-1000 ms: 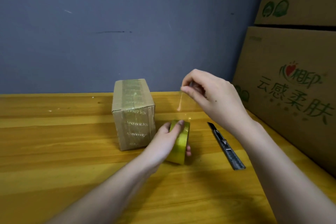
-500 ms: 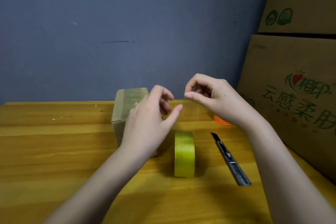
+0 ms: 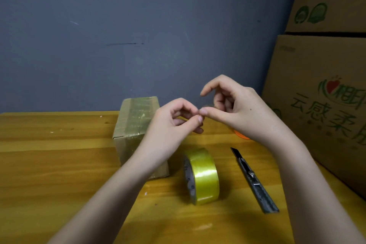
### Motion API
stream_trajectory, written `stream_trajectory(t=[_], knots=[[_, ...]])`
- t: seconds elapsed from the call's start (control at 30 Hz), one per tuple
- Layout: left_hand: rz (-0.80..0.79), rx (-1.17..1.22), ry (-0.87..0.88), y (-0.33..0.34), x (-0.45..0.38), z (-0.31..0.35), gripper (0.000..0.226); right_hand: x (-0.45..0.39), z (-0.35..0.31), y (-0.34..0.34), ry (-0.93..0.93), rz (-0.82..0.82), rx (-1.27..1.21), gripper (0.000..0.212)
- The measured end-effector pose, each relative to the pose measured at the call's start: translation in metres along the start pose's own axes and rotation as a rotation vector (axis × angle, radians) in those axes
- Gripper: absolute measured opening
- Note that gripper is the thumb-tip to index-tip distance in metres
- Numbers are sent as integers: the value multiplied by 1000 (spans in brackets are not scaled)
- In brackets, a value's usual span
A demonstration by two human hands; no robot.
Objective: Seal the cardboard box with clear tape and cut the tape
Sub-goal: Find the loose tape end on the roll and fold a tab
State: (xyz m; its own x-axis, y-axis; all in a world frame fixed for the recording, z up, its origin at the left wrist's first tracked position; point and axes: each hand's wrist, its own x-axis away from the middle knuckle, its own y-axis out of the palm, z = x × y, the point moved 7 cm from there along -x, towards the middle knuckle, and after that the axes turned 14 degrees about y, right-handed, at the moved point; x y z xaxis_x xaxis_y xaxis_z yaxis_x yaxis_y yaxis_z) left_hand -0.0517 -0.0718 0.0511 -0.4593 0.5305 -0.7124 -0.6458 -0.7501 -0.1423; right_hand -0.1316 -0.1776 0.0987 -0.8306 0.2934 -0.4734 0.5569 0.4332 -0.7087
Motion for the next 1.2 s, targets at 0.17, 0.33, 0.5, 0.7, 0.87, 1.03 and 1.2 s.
stream_trajectory(t=[0.17,0.33,0.5,0.7,0.87,1.03,1.2], knots=[[14,28,-19,-2,-1,-1,16,-1,7,-8,29,33,68,26],[13,36,-57,-3,0,1,18,-5,15,-6,80,-19,-105,15],[22,-32,-40,-6,-1,5,18,-3,15,-1,135,-127,-285,27],[40,-158,-54,-14,-1,5,13,-1,13,2,141,-133,-358,27],[28,-139,-106,-14,0,7,15,8,17,6,171,-116,-488,32],[14,-138,-156,-12,1,5,16,19,23,10,200,-17,-591,30],[14,-148,-177,-13,2,2,19,25,23,12,201,81,-614,26]])
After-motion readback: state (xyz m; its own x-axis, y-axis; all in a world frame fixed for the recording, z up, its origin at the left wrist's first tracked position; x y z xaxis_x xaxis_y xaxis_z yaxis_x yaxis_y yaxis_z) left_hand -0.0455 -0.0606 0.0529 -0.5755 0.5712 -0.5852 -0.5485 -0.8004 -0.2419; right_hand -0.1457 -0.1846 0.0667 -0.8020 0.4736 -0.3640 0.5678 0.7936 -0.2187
